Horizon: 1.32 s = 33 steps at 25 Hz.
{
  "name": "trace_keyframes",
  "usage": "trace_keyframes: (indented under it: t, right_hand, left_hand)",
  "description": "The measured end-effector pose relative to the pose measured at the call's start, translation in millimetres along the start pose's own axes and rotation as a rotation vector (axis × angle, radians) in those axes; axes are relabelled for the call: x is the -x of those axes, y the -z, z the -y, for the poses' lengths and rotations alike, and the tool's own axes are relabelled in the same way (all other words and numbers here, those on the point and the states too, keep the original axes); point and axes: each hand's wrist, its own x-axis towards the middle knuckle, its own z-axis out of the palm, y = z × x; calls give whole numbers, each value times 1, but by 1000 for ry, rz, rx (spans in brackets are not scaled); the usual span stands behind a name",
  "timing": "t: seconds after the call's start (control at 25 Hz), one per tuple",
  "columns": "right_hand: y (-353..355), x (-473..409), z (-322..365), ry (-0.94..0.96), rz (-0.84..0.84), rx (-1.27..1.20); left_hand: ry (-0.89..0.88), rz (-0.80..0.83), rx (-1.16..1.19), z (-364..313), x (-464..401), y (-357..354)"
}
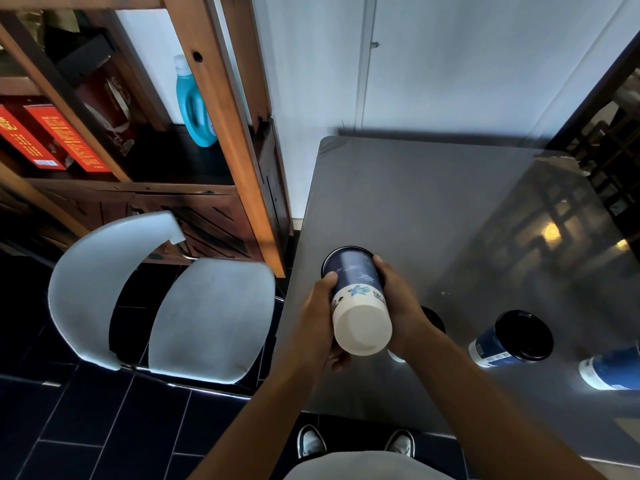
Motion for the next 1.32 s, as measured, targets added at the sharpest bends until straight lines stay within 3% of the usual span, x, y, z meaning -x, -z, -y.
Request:
trace_keyframes:
  t: [0.4,0.6,0.76,0.96,1.24,1.32]
  right_hand:
    - [5,-7,4,7,25,163]
    - [5,-9,7,39,34,151]
    - [3,-9,3,71,93,10]
    - [0,-5,2,98,105,-25]
    - [-8,-2,11,227,-32,343]
    - [-8,0,14,218,-32,326]
  left_hand:
    - [-22,-3,-181,-8,6,3]
    - [-95,52,-54,-10,9,1]
    - [-51,100,107,-8,11,-1]
    - [-22,82,117,-11,10,-1]
    - [-97,121,-88,-16,11,5]
    - [-103,123,-60,-16,12,4]
